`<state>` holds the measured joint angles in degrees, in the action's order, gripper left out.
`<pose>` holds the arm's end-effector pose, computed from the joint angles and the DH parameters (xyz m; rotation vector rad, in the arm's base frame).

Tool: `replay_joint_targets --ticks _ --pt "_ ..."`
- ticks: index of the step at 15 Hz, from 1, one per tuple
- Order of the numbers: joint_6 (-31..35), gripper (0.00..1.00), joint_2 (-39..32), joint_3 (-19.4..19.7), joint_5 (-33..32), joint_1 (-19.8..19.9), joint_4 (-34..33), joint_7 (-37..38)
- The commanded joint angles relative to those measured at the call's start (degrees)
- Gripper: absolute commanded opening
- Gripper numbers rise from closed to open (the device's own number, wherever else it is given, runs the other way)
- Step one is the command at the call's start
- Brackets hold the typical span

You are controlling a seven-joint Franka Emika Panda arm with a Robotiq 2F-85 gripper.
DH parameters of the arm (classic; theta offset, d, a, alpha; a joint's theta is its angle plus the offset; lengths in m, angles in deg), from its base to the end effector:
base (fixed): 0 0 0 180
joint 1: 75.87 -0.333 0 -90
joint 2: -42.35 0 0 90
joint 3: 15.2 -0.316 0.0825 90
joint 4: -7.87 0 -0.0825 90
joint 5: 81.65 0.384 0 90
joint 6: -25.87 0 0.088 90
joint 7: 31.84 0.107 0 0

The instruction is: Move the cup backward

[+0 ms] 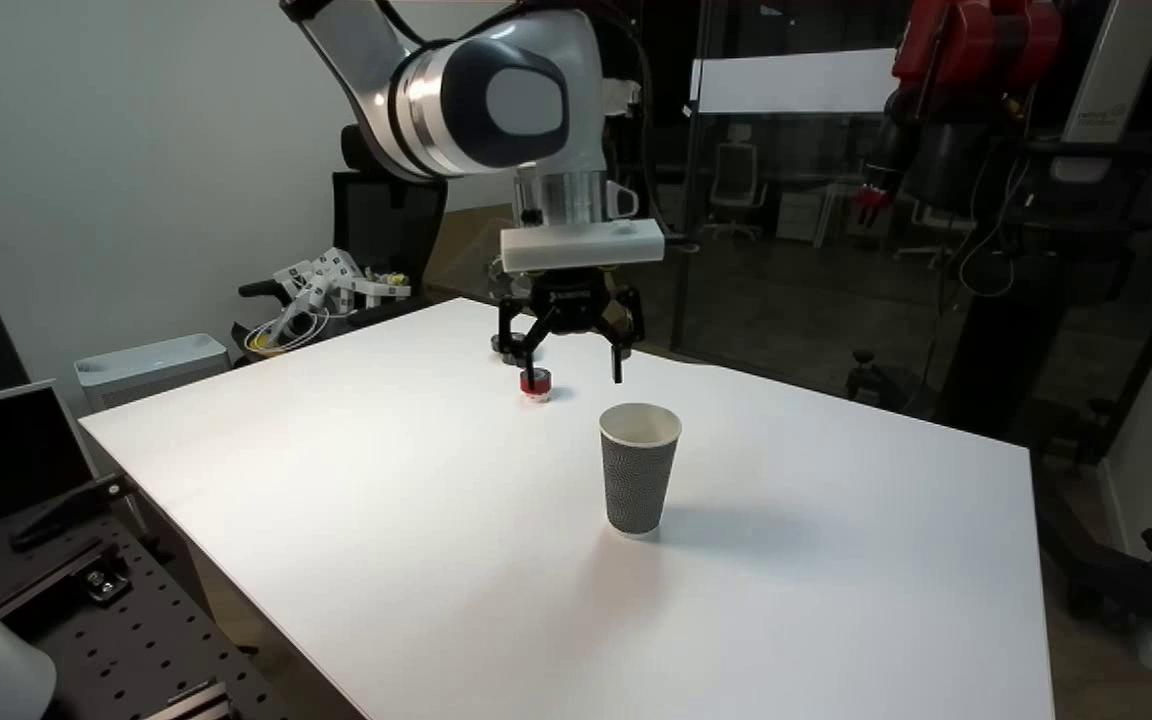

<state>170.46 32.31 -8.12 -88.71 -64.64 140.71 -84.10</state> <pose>0.4987 -0.1642 0.2697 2.8652 1.0364 -0.0456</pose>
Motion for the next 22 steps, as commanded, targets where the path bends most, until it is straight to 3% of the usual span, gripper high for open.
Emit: replay_joint_targets --ticks 1,9,20,21,22 --pt "-0.86 1.00 -2.60 -0.08 3.06 2.50 -3.27 -5.84" --pt "-1.01 1.00 -5.47 1.17 3.84 5.70 -5.15 -5.58" --pt "-2.31 1.00 -10.76 0.80 1.65 4.80 -8.31 -3.08" --pt "-2.10 0.75 -11.31 1.02 1.34 4.53 -8.72 -2.06" --pt "-1.93 0.75 -11.74 1.09 1.12 4.41 -9.07 -1.52"
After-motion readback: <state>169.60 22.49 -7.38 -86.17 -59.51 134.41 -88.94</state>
